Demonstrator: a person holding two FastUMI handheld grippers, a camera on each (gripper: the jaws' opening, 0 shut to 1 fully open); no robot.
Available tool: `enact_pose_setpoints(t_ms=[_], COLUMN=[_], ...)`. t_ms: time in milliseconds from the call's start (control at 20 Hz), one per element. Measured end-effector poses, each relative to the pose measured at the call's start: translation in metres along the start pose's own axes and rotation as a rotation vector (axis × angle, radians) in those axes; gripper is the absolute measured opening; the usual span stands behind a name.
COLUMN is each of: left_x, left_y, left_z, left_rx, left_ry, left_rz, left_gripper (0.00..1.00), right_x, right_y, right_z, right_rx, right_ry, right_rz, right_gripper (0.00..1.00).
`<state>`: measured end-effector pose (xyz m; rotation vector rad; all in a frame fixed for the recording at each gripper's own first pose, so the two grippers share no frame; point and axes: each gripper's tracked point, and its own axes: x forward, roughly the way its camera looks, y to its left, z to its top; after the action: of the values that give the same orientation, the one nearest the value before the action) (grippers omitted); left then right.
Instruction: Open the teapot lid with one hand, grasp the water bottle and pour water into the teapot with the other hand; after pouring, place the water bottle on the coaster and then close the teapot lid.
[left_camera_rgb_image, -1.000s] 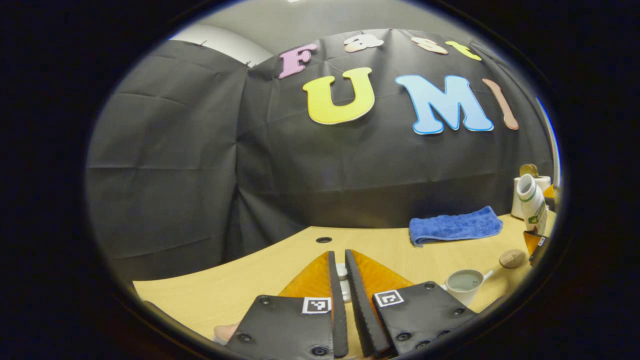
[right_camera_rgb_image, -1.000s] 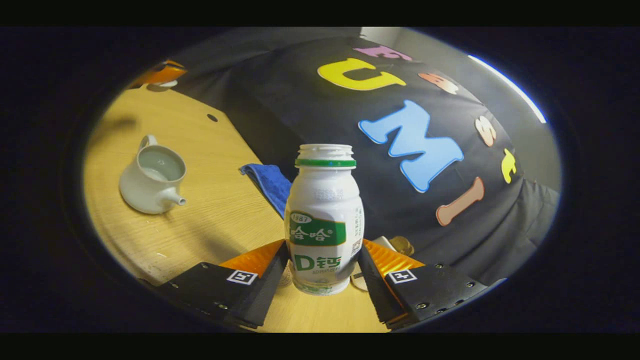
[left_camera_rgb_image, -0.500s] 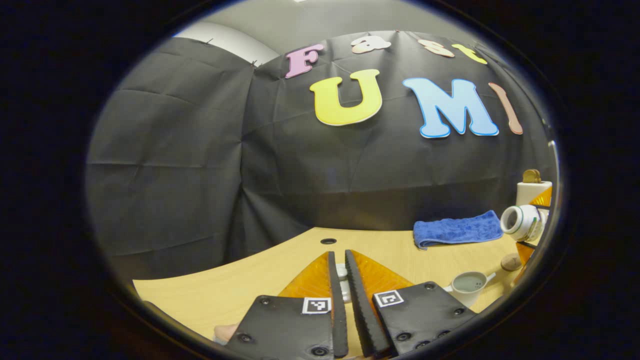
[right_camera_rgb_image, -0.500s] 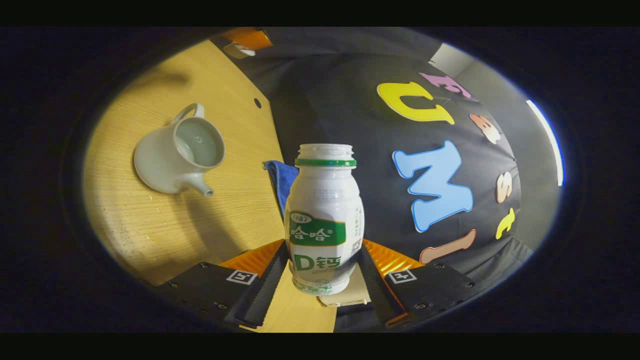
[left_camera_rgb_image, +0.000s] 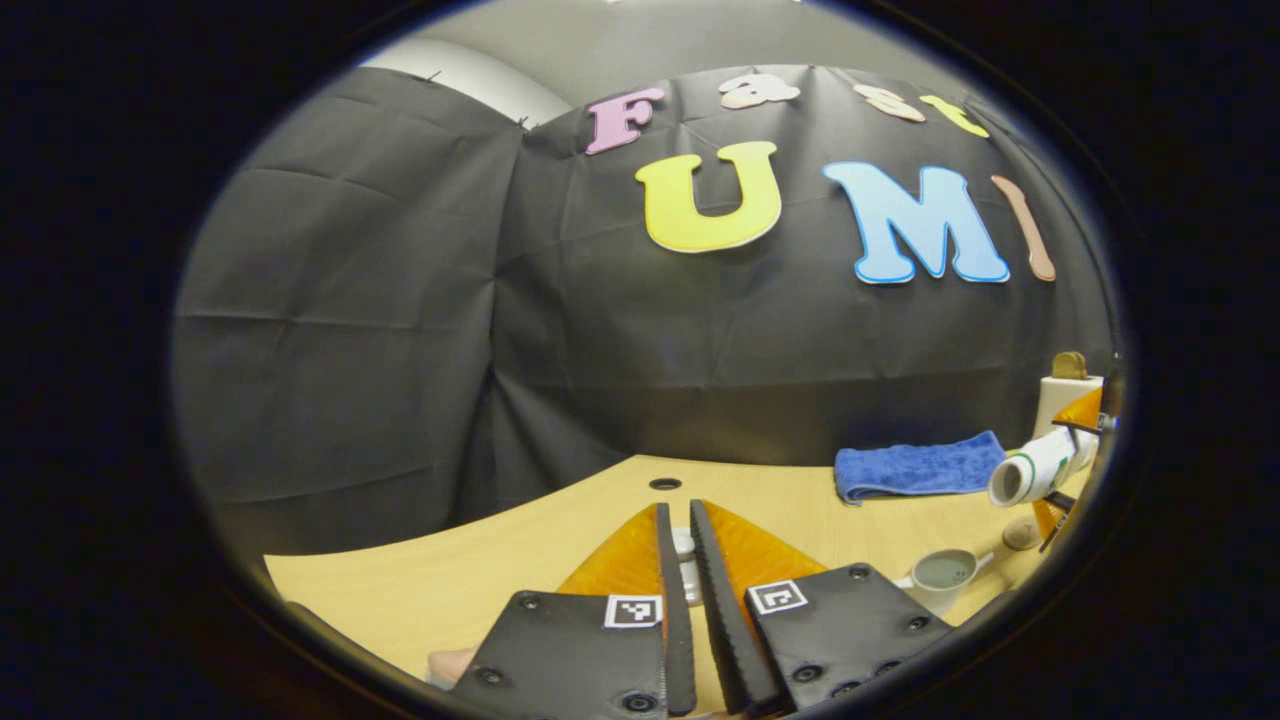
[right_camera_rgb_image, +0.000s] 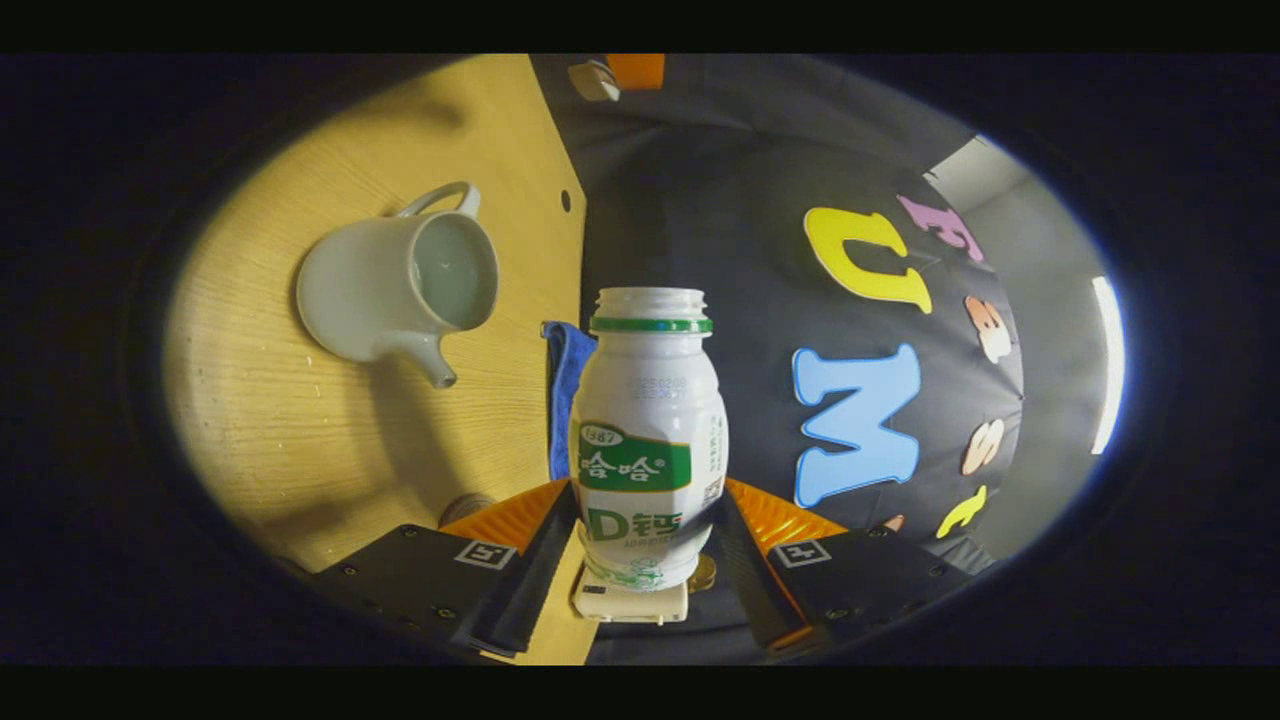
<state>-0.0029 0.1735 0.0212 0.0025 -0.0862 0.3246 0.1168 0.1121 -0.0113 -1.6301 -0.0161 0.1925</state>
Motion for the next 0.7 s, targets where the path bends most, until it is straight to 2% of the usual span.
enact_pose_setpoints(t_ms=[100, 150, 200, 250, 350, 400, 450, 500, 650, 700], left_x=[0.0, 0.0, 0.0, 0.001, 0.0, 0.001, 0.001, 0.001, 0.001, 0.001], left_y=[0.002, 0.002, 0.003, 0.003, 0.004, 0.004, 0.004, 0.004, 0.004, 0.004], left_z=[0.0, 0.0, 0.0, -0.001, -0.001, -0.002, -0.001, -0.001, -0.002, -0.001], left_rx=[-0.007, -0.009, -0.01, -0.01, -0.01, -0.01, -0.01, -0.011, -0.011, -0.011], left_ry=[0.003, 0.005, 0.006, 0.007, 0.008, 0.008, 0.009, 0.009, 0.01, 0.01], left_rz=[0.001, 0.0, 0.001, 0.002, 0.002, 0.002, 0.002, 0.002, 0.002, 0.002], left_gripper=[0.17, 0.63, 0.63, 0.17, 0.18, 0.64, 0.64, 0.18, 0.18, 0.09], right_x=[-0.003, -0.002, 0.0, 0.0, 0.001, 0.002, 0.002, 0.002, 0.002, 0.002], right_y=[-0.003, -0.006, -0.007, -0.007, -0.008, -0.012, -0.014, -0.015, -0.015, -0.016], right_z=[0.003, 0.002, 0.002, 0.002, 0.002, 0.003, 0.004, 0.004, 0.004, 0.005], right_rx=[-0.041, -0.064, -0.085, -0.102, -0.136, -0.155, -0.172, -0.188, -0.215, -0.226], right_ry=[-0.008, -0.011, -0.012, -0.015, -0.021, -0.025, -0.03, -0.033, -0.038, -0.04], right_rz=[-0.014, -0.022, -0.025, -0.029, -0.035, -0.043, -0.05, -0.056, -0.058, -0.064], right_gripper=[0.78, 0.78, 0.78, 0.78, 0.78, 0.78, 0.78, 0.78, 0.78, 0.78])
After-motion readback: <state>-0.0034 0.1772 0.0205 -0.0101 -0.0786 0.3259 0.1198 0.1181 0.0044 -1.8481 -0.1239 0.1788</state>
